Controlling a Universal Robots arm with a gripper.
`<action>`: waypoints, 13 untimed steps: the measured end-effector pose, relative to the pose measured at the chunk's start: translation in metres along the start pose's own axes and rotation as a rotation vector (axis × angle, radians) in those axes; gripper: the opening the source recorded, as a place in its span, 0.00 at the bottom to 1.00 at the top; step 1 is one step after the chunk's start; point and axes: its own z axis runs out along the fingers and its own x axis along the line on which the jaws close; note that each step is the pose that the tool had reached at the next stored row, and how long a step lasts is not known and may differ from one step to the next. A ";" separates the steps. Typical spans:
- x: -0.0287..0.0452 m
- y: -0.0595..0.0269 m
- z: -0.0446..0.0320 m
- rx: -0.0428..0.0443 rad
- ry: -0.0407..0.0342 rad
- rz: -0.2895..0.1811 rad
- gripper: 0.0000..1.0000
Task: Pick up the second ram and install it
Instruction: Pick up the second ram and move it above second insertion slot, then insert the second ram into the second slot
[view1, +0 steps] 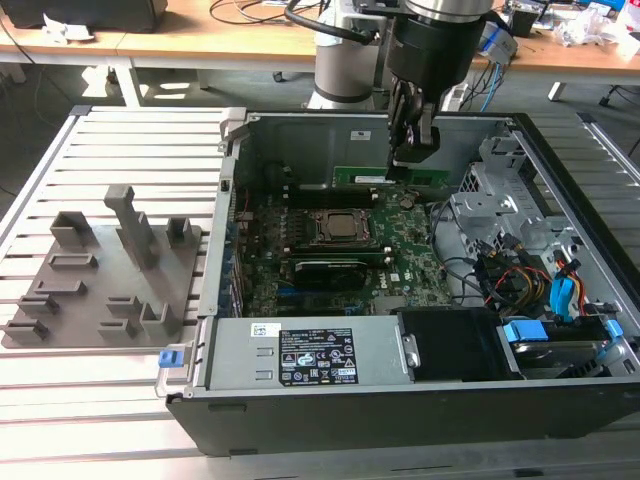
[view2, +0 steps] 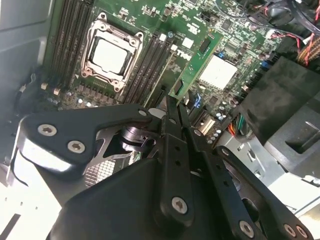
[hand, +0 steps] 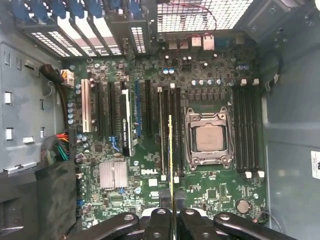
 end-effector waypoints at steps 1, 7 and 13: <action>-0.0020 0.0002 0.0004 0.0000 0.0001 0.000 0.13; -0.0052 0.0009 0.0021 -0.0001 0.0001 0.000 0.13; -0.0052 0.0009 0.0021 0.0000 0.0001 0.000 0.13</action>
